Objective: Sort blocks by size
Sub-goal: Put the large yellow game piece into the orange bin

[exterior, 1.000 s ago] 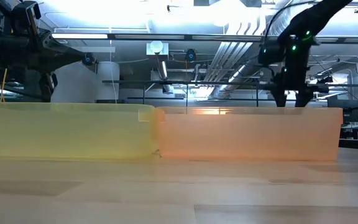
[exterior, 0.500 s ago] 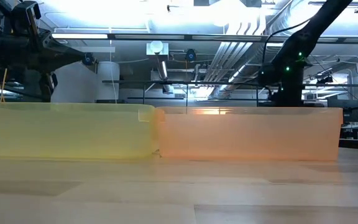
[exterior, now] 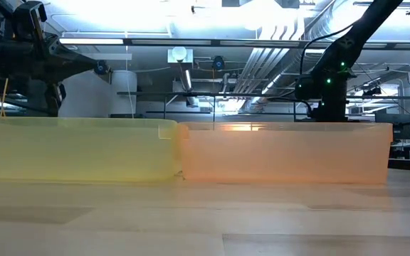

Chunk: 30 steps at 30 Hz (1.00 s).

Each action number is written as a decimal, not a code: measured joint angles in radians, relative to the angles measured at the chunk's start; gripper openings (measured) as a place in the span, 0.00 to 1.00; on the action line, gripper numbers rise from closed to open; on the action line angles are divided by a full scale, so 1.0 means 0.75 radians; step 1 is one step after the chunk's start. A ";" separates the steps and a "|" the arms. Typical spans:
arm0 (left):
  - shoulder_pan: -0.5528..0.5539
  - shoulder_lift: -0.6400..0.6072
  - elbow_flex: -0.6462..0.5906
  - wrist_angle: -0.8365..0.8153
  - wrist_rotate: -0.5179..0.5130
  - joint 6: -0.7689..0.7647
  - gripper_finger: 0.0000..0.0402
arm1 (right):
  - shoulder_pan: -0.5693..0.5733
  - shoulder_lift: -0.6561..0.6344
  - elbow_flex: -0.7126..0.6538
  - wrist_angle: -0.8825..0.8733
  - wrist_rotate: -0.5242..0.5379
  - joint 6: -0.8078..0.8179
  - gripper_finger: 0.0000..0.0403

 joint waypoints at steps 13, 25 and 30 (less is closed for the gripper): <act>0.000 0.000 0.000 0.000 0.000 0.000 0.00 | 0.001 -0.153 0.235 -0.246 0.061 -0.162 0.30; 0.000 0.000 0.000 0.000 0.000 0.000 0.00 | 0.466 -0.489 0.340 -0.245 -0.549 -0.229 0.30; 0.000 0.000 0.000 0.000 0.000 0.000 0.00 | 0.930 -0.489 0.202 -0.200 -0.569 -0.097 0.30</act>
